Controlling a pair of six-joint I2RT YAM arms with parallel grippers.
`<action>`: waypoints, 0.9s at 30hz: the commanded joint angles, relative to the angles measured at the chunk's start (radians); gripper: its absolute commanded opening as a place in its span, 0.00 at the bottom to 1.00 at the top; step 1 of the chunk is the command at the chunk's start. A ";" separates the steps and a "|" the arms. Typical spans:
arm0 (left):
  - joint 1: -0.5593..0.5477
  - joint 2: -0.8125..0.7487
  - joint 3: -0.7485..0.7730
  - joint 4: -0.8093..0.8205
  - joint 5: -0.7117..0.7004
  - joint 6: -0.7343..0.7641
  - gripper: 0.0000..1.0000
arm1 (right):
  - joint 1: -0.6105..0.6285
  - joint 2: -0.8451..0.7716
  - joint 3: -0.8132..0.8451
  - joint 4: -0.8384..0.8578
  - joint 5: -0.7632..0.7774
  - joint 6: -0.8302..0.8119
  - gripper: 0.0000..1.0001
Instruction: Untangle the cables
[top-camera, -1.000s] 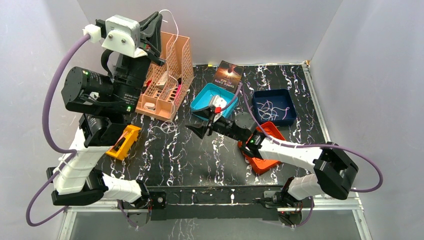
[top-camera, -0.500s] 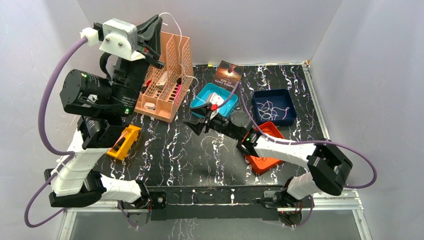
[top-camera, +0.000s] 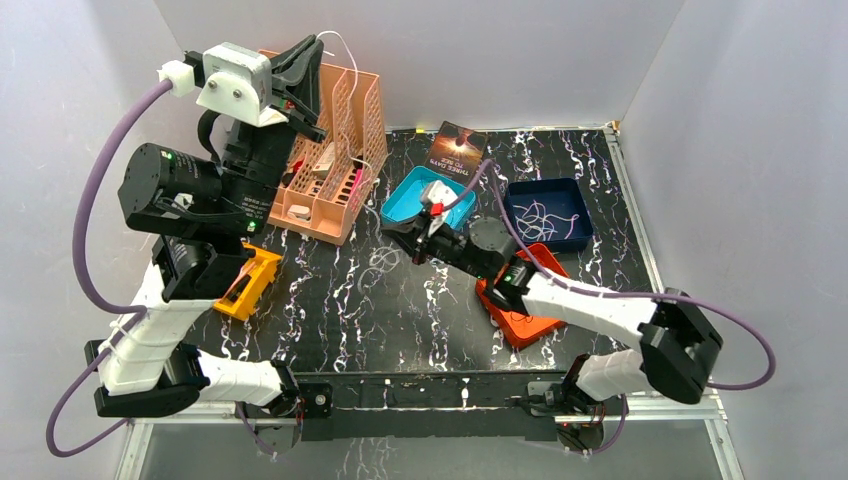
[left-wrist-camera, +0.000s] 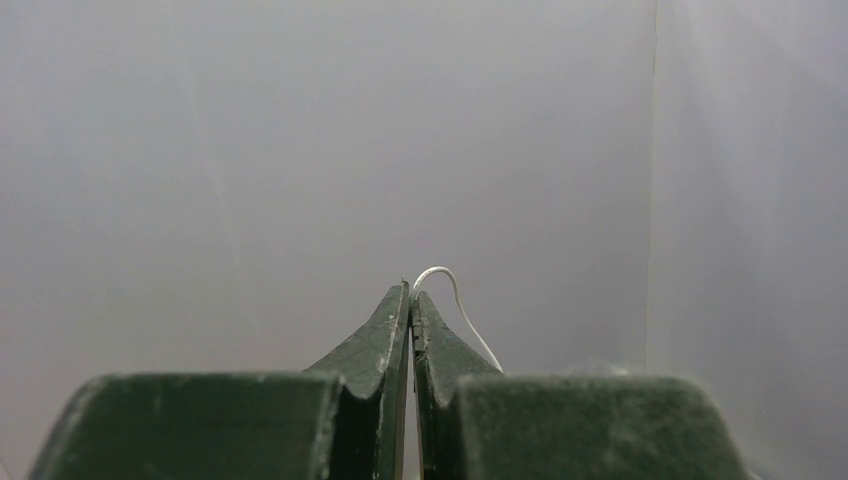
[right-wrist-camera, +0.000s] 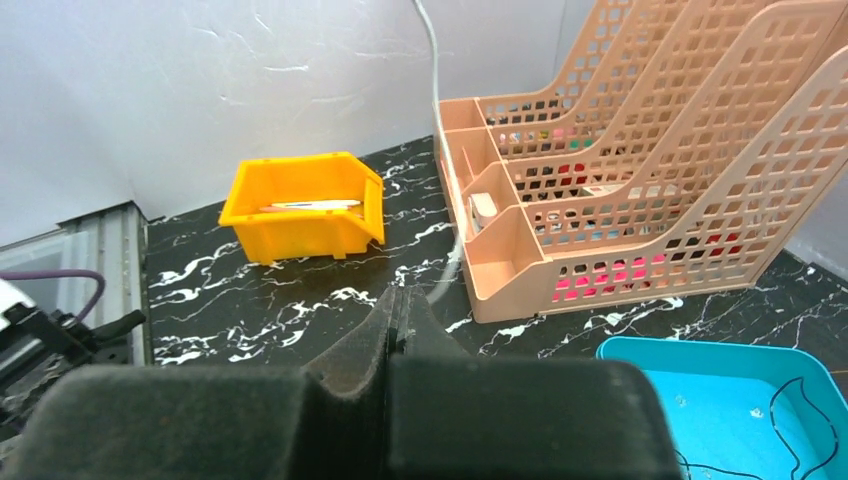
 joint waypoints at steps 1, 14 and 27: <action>0.004 -0.013 -0.001 0.038 0.002 0.004 0.00 | -0.002 -0.120 -0.039 -0.001 -0.050 -0.005 0.00; 0.004 -0.019 -0.014 0.036 -0.009 -0.002 0.00 | -0.002 -0.174 -0.046 -0.026 -0.012 0.021 0.70; 0.004 -0.025 -0.018 0.024 -0.004 -0.030 0.00 | -0.019 0.073 0.118 0.037 0.020 0.036 0.51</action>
